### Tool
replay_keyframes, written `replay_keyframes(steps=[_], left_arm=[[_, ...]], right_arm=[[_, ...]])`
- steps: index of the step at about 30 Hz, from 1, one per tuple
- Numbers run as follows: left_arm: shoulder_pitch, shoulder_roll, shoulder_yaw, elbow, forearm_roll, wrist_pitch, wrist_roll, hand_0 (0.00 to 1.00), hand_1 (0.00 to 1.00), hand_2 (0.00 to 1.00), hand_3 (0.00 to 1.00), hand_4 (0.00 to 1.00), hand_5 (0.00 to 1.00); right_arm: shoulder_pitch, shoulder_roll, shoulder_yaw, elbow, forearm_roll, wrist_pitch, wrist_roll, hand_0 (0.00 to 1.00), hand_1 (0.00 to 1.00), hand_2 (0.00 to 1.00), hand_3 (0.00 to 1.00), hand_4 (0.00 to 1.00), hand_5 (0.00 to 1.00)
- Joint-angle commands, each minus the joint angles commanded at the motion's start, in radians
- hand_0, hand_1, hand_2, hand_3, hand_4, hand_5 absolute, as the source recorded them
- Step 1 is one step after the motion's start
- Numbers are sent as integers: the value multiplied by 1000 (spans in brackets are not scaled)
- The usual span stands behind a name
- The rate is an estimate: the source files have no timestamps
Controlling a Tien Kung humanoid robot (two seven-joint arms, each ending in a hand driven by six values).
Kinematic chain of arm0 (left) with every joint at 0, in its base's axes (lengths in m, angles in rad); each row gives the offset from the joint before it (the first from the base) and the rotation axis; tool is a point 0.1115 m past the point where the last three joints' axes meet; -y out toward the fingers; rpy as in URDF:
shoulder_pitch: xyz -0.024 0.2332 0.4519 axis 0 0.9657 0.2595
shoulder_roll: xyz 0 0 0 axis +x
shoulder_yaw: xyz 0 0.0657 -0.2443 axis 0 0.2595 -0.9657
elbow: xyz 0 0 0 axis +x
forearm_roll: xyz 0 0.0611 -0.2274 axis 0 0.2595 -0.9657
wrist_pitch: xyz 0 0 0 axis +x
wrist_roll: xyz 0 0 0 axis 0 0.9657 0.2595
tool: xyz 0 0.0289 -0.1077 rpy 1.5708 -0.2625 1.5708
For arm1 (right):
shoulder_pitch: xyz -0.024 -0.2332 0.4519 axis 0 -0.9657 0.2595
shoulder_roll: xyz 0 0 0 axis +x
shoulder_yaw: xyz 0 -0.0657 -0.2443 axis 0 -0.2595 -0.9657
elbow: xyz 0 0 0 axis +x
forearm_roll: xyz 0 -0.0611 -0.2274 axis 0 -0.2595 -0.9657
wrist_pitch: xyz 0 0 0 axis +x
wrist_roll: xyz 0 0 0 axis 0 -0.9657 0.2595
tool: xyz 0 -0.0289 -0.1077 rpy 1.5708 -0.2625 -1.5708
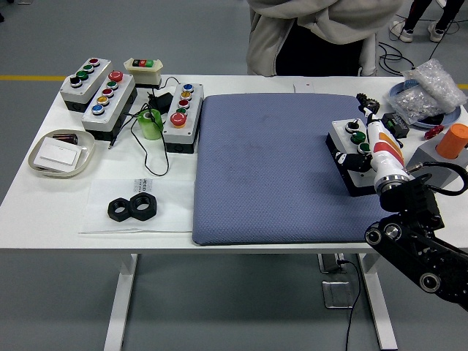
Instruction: Pick up the button,place it on the desk,press the button,press the button
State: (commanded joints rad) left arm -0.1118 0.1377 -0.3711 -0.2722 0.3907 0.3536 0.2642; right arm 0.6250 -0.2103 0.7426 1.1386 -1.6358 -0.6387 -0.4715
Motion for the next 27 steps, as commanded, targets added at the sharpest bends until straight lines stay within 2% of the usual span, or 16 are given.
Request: replay_keyframes(steps=[5, 8, 10, 15, 20, 22, 27], left_arm=[[0, 0, 0, 0, 0, 0, 0, 744, 780, 850, 766, 537, 998], [0, -1, -1, 0, 0, 0, 1, 744, 780, 850, 766, 537, 998], [0, 0, 0, 0, 0, 0, 1, 744, 780, 850, 766, 537, 998], [-1, 0, 1, 0, -2, 1, 0, 744, 780, 850, 766, 537, 998], [-2, 0, 0, -1, -1, 2, 0, 744, 780, 851, 766, 538, 998], [-3, 0, -1, -1, 0, 2, 1, 744, 780, 851, 766, 537, 998], [-1, -1, -2, -1, 2, 2, 1, 744, 780, 851, 766, 537, 998]], right_arm=[[22, 21, -4, -45, -24, 21, -26, 998, 907, 998, 998, 861, 89], [45, 39, -16, -95, -47, 36, -52, 998, 907, 998, 998, 861, 89], [48, 41, -17, -101, -48, 37, -55, 998, 907, 998, 998, 863, 93], [92, 70, -23, -208, -37, 69, -84, 998, 907, 998, 998, 863, 93], [111, 88, -16, -271, -25, 75, -92, 998, 885, 987, 998, 868, 96], [117, 94, -13, -292, -20, 76, -93, 983, 857, 957, 998, 873, 101], [122, 100, -11, -317, -16, 79, -109, 983, 857, 957, 998, 873, 101]])
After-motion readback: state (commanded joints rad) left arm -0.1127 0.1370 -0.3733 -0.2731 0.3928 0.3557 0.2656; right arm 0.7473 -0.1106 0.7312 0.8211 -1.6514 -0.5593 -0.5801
